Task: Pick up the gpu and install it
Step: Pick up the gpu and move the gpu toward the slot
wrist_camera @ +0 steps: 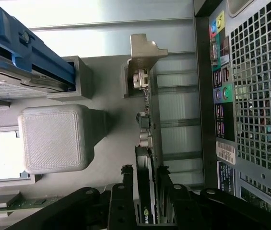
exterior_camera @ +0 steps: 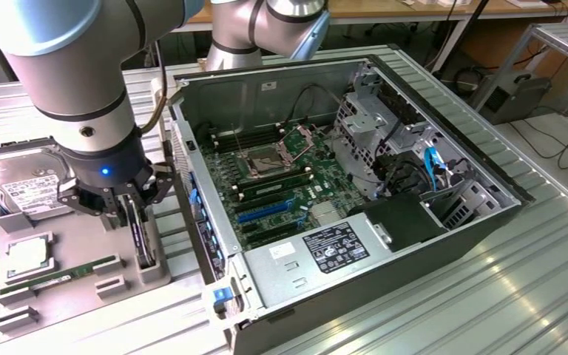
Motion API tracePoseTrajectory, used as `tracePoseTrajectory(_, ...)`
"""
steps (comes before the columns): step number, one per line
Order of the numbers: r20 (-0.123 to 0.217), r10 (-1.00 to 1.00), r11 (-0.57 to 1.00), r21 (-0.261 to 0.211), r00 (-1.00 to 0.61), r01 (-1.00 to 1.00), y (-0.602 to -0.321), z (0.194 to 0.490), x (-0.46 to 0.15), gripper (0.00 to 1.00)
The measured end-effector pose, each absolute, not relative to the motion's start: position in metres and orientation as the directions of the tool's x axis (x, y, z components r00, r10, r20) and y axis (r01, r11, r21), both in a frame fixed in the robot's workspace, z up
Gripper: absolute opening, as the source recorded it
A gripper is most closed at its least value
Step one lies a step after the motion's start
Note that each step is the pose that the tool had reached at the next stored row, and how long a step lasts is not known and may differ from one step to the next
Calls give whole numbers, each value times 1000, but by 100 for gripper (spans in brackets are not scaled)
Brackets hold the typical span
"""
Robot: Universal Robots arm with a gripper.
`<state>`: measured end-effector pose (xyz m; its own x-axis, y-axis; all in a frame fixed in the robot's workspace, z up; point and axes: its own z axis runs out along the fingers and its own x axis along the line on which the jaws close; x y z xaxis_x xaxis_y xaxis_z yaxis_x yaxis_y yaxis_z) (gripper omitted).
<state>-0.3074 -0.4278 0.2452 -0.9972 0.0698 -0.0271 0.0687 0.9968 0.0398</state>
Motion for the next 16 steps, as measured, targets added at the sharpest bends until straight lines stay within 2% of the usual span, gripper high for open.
tracePoseTrajectory(2,-27,69,997,40,-997,68,-428,245,-307,32)
tracePoseTrajectory(3,-27,69,997,40,-997,68,-428,245,-308,27)
tracePoseTrajectory(16,-27,-33,999,40,-999,-34,-428,245,-308,26)
